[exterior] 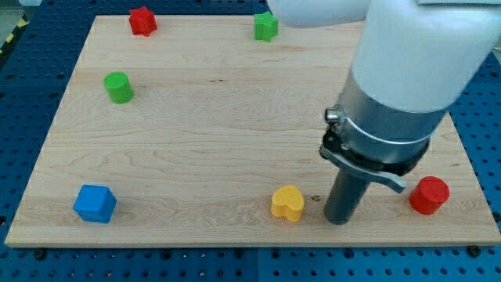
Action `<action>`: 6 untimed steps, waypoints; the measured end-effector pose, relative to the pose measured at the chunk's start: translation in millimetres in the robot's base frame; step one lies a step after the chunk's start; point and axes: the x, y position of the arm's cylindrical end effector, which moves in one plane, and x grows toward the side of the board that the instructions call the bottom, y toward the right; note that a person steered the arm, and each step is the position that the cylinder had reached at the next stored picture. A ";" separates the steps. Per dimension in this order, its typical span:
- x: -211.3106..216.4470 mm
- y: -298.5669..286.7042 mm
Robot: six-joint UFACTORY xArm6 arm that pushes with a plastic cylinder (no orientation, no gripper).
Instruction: Push the yellow heart towards the blue cube
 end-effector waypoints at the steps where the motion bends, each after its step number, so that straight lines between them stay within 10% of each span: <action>1: -7.4 -31.4; 6: -7.7 -94.8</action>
